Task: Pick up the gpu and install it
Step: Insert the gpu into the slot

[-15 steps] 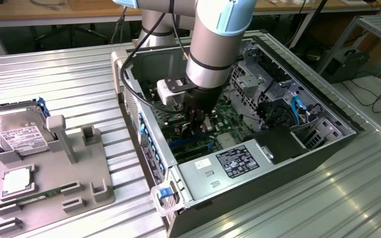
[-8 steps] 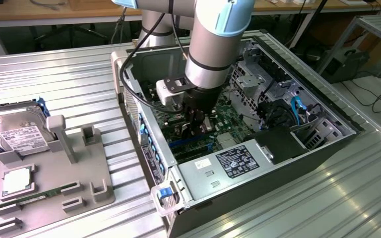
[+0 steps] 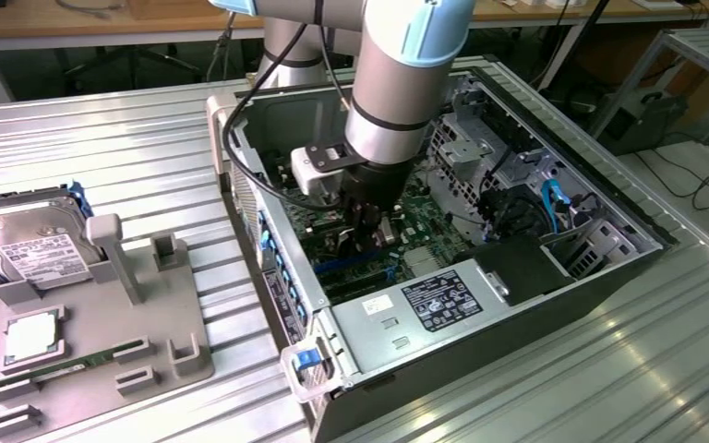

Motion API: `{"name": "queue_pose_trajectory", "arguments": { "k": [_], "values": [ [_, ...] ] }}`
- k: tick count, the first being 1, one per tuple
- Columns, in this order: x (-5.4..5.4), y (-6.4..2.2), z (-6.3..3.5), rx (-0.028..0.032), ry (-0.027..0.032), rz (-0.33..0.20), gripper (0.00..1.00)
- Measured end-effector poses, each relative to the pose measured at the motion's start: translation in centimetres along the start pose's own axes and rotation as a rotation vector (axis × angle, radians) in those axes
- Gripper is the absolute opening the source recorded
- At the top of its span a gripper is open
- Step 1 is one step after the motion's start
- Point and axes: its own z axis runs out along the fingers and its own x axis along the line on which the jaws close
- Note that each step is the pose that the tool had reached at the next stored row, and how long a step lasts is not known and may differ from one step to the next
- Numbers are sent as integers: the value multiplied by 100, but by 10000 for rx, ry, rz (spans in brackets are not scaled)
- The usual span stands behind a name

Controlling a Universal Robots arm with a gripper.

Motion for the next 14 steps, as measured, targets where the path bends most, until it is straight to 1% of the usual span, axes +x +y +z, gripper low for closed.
{"name": "queue_pose_trajectory", "arguments": {
  "k": [1,3,4,5,6,7,8,9,10,14],
  "values": [
    [1,1,-1,1,2,65,27],
    [1,1,34,3,-1,64,27],
    [2,1,66,1,-4,64,27],
    [2,1,67,2,-5,64,27],
    [4,1,100,-1,3,64,27],
    [6,1,206,1,-2,65,27],
    [-2,1,95,12,-5,64,35],
    [-7,1,-31,20,-1,64,35],
    [-12,1,-128,26,2,63,35],
    [-17,1,-289,28,4,64,35]
  ]
}}
